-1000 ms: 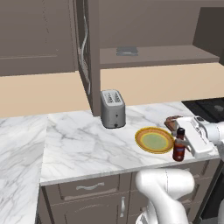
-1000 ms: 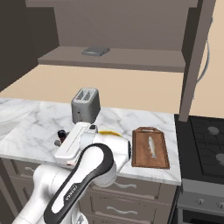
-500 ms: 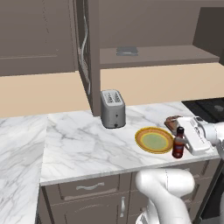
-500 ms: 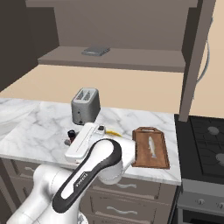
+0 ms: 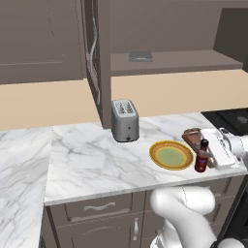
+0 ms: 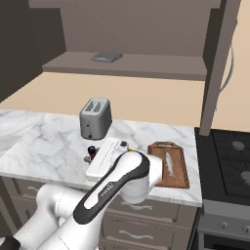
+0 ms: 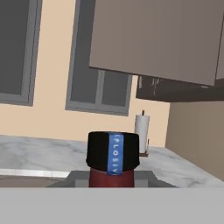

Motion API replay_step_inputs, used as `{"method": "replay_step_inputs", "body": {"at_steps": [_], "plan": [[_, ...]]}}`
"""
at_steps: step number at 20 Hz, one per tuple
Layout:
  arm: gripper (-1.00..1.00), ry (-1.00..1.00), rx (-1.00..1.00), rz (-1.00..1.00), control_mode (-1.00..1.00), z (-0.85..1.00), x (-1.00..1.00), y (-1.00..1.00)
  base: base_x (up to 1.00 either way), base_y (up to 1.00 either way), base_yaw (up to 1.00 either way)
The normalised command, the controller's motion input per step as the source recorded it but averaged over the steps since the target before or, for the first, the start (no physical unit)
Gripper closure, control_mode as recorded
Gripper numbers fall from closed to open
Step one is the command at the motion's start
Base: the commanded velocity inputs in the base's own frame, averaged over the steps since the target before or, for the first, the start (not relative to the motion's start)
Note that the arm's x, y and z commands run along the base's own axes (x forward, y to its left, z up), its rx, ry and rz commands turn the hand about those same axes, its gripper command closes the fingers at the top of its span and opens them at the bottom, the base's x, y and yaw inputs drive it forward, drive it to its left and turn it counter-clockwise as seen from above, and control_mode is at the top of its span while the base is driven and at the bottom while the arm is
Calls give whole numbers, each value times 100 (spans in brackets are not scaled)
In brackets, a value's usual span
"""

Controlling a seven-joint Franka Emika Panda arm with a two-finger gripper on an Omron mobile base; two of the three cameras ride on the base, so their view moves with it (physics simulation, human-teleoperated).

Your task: Pick the fish from the plate and place it on the cutting board. Then pick the condiment bottle from the cabinet and place it next to the cutting board.

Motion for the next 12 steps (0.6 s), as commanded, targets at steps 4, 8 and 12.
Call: {"method": "replay_step_inputs", "body": {"at_steps": [4, 8, 12], "plan": [[100, -5, 0, 0, -100, -12, 6, -20, 0, 0, 0], [100, -8, 0, 0, -100, -22, 5, -20, 0, 0, 0], [100, -10, 0, 0, -100, -27, 9, -21, 0, 0, 0]]}}
